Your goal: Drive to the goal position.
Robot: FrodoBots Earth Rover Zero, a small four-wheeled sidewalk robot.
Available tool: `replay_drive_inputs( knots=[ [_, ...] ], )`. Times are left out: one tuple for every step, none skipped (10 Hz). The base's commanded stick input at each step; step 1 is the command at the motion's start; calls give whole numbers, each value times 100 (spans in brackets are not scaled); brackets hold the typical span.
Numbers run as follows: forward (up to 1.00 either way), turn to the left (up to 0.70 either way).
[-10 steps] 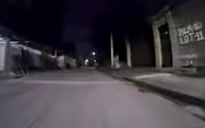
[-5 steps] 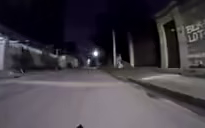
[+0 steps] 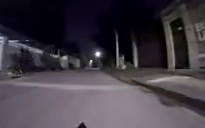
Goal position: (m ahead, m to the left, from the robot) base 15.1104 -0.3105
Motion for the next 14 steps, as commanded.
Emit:
replay_drive_inputs(
  knots=[
    [70,0],
    [70,0],
    [70,0],
    [70,0],
    [70,0],
    [70,0],
    [70,0],
    [70,-8],
    [70,-25],
    [70,-35],
    [70,-29],
    [70,-18],
    [70,-7],
    [70,0]
  ],
)
